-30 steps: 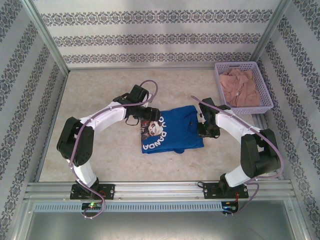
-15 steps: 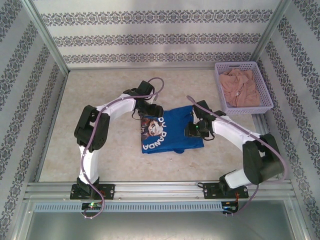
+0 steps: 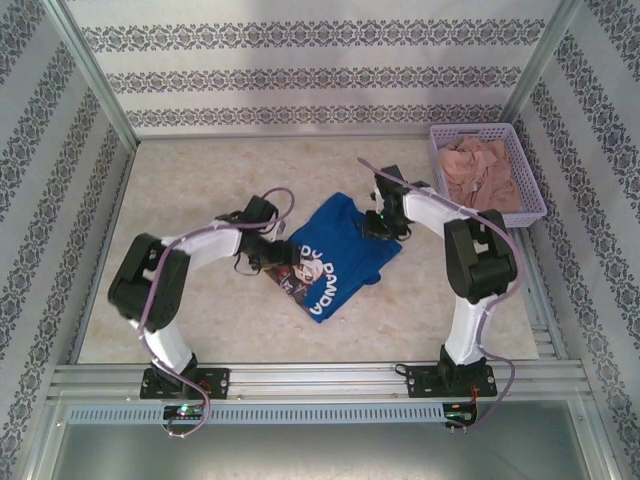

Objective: Fold the inside-out t-shirt

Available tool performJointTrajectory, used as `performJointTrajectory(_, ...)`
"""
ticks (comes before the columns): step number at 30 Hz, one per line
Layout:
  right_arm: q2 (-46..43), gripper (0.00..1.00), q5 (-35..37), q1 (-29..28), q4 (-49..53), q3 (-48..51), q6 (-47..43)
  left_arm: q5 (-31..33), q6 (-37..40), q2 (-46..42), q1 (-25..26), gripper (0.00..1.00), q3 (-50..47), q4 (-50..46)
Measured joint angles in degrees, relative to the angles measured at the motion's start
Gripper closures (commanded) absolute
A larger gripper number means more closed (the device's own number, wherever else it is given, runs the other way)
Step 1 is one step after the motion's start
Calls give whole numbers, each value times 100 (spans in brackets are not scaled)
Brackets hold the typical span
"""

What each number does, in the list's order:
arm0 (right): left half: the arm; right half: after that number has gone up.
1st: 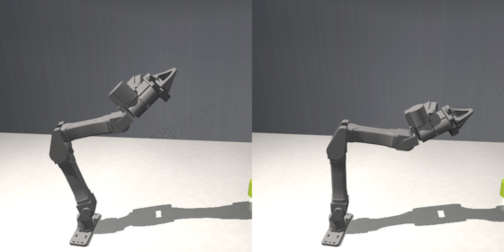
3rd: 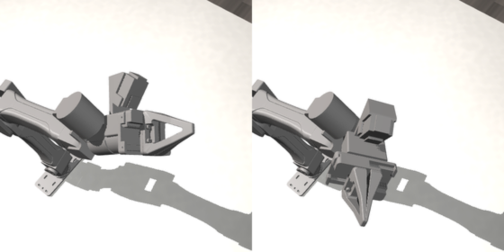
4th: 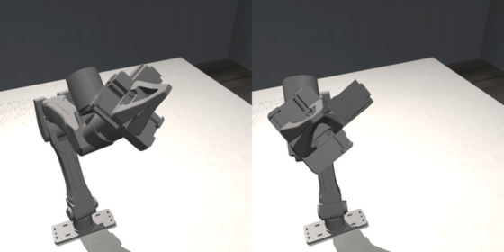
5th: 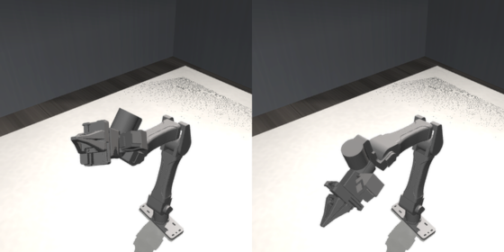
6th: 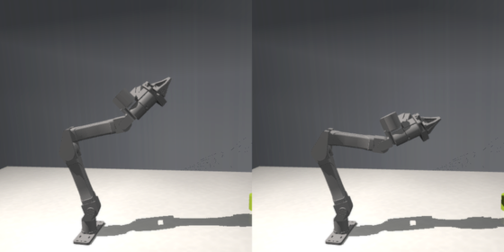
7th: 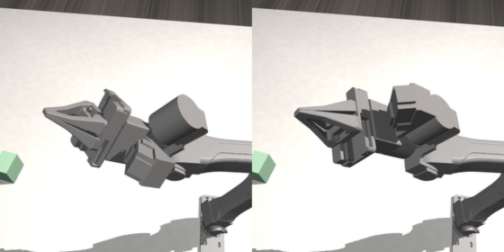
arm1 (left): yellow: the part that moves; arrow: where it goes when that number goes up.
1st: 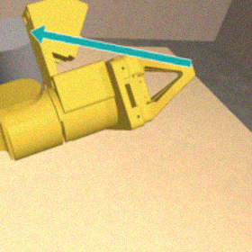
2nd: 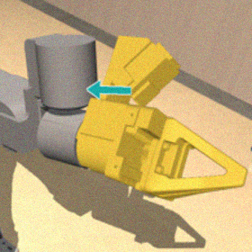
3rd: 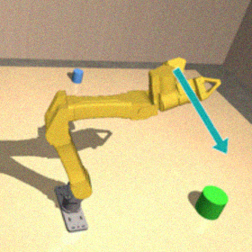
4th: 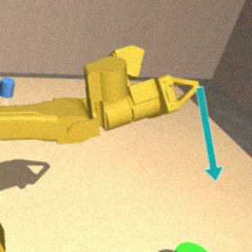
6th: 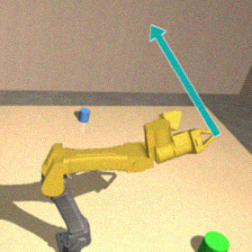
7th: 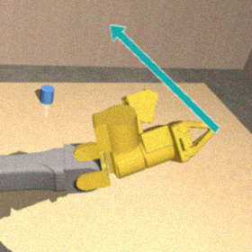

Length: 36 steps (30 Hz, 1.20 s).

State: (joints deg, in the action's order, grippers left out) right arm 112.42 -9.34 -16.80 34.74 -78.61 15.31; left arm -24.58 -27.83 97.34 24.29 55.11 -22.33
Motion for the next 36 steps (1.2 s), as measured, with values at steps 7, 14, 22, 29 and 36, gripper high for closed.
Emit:
performJointTrajectory(7,579,62,50,-415,221,-1655,-791,-765,-439,-962,774,25,-1032,522)
performJointTrajectory(14,-1200,57,-372,-616,24,538,-374,-603,-352,-1373,116,39,-855,776)
performJointTrajectory(22,-2712,55,-1067,-507,-151,2964,767,-540,323,-140,-42,49,55,734)
performJointTrajectory(29,-2586,82,-1412,-503,-678,3228,1207,-507,651,389,-42,81,269,551)
performJointTrajectory(36,-2566,98,-1364,-243,-673,3228,1117,-345,815,404,-42,100,396,293)
